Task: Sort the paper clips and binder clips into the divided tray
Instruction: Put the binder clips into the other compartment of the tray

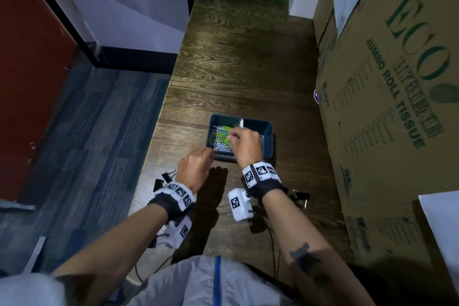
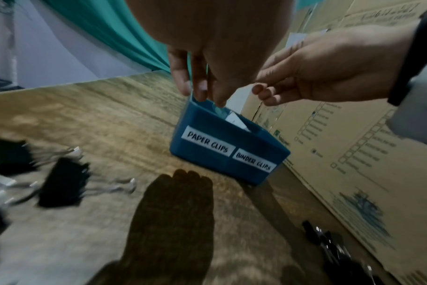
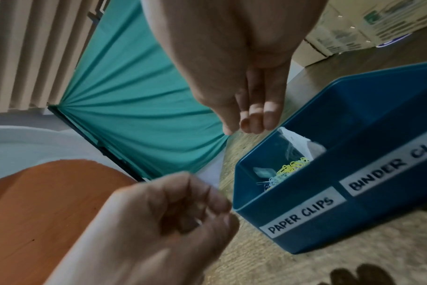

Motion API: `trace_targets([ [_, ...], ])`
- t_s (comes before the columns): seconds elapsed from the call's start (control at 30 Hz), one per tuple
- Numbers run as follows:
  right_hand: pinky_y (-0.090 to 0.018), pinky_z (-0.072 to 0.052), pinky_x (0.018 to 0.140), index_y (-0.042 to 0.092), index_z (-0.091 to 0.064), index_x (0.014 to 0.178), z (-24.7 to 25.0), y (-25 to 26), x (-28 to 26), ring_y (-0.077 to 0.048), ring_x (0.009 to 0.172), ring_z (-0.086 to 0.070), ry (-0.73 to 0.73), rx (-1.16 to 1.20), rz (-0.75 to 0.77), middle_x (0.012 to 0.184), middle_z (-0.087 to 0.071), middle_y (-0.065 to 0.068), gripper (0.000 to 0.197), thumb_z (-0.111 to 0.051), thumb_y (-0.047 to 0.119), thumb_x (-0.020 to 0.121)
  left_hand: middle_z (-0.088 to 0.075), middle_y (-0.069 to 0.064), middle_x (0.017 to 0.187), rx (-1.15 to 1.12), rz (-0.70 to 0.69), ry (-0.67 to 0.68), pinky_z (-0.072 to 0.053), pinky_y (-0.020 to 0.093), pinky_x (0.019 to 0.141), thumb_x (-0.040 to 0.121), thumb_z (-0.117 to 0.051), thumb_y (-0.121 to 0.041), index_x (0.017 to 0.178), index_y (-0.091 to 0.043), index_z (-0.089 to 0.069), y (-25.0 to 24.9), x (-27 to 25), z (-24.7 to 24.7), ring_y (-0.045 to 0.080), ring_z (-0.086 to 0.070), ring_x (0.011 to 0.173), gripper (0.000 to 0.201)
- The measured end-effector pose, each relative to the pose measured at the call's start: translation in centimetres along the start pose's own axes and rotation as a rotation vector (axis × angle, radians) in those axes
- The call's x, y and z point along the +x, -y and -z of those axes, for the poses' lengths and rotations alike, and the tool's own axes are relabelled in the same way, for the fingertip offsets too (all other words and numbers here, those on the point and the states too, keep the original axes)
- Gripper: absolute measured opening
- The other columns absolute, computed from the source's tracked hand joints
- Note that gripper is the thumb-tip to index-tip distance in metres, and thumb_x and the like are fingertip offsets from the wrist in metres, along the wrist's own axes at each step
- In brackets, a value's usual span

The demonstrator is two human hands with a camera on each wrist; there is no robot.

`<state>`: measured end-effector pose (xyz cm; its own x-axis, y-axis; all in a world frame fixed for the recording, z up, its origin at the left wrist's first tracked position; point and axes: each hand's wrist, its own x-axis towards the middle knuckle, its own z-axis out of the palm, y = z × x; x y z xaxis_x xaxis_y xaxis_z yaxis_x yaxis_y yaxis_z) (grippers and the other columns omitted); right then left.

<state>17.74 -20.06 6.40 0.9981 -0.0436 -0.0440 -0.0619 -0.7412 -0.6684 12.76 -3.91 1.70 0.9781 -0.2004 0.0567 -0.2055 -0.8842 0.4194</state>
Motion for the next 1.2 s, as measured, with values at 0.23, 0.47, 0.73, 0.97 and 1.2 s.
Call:
trace_targets([
  [0.23, -0.03, -0.049, 0.074, 0.012, -0.07, 0.091, 0.5, -8.0, -5.5, -0.022, 0.09, -0.061, -0.17, -0.156, -0.11, 0.096, -0.066, -0.004, 0.009, -0.066, 0.004, 0.087, -0.057, 0.011, 0.103, 0.171, 0.028, 0.11, -0.048, 0.035, 0.066, 0.069, -0.078, -0.008, 0.109, -0.008, -0.058, 4.5, -5.4, -1.9, 0.026, -0.055, 0.087, 0.044],
  [0.47, -0.058, -0.037, 0.109, 0.026, -0.045, 0.146, 3.4, -17.4, -9.4, -0.04, 0.137, -0.033, -0.004, -0.358, -0.639, 0.154, -0.031, -0.015, 0.069, -0.076, 0.027, 0.084, -0.013, 0.017, 0.156, 0.219, 0.47, 0.302, -0.036, 0.06, 0.102, 0.088, -0.053, -0.057, 0.15, -0.026, -0.013, 8.0, -5.6, -3.8, 0.047, -0.02, 0.137, 0.08],
  [0.73, -0.068, -0.019, 0.116, 0.046, -0.015, 0.156, 0.7, -16.6, -9.5, -0.045, 0.151, 0.001, 0.445, -0.311, -0.688, 0.167, 0.015, -0.006, 0.087, -0.07, 0.045, 0.089, 0.008, 0.014, 0.159, 0.129, 0.426, 0.474, -0.023, 0.063, 0.111, 0.091, -0.055, -0.01, 0.151, -0.032, -0.01, 2.9, -6.0, -7.1, 0.048, 0.0, 0.143, 0.078],
  [0.97, -0.058, -0.027, 0.114, 0.031, -0.039, 0.149, -5.1, -11.6, -11.8, -0.038, 0.148, -0.015, 0.455, -0.426, -0.304, 0.165, -0.011, -0.008, 0.066, -0.069, 0.022, 0.091, 0.011, 0.012, 0.161, 0.151, 0.117, 0.688, -0.022, 0.058, 0.113, 0.088, -0.055, -0.005, 0.154, -0.026, -0.007, -1.1, -7.0, -7.9, 0.043, 0.005, 0.145, 0.084],
  [1.2, -0.049, -0.037, 0.113, 0.031, -0.056, 0.137, -2.1, -11.4, -10.8, -0.032, 0.139, -0.037, 0.324, -0.186, -0.381, 0.15, -0.038, -0.005, 0.057, -0.076, 0.019, 0.084, -0.021, 0.008, 0.158, 0.028, 0.071, 0.484, -0.031, 0.048, 0.113, 0.085, -0.069, -0.03, 0.15, -0.022, -0.026, 1.5, -9.1, -3.7, 0.03, -0.018, 0.144, 0.079],
])
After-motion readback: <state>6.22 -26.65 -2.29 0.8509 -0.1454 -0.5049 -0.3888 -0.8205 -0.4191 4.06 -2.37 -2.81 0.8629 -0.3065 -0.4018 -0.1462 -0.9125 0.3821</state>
